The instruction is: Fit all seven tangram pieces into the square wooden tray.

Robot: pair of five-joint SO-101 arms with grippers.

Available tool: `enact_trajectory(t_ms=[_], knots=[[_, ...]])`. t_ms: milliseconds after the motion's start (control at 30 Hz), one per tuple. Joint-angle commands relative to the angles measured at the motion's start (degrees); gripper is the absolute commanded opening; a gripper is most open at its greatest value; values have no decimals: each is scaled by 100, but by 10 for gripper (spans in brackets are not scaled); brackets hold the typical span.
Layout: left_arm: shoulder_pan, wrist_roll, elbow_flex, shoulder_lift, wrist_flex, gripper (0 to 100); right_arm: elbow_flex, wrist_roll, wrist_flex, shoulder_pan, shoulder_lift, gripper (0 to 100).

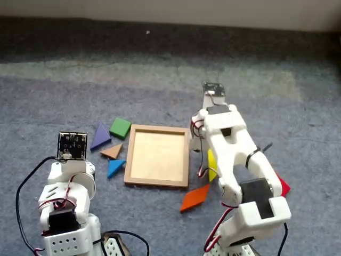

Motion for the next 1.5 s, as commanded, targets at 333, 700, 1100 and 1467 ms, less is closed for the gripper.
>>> enact_trajectory(t_ms=[333,700,1100,1467], knots=[[-40,9,-31,-13,-114,8,13,62,-154,233,92,354],[-40,9,-31,-13,-114,8,4,35,-409,233,277,353],[-40,9,-31,-13,-97,8,-1297,44,611,251,1543,127],[-40,9,-31,-13,-97,8,-1270,413,585,716,848,60]])
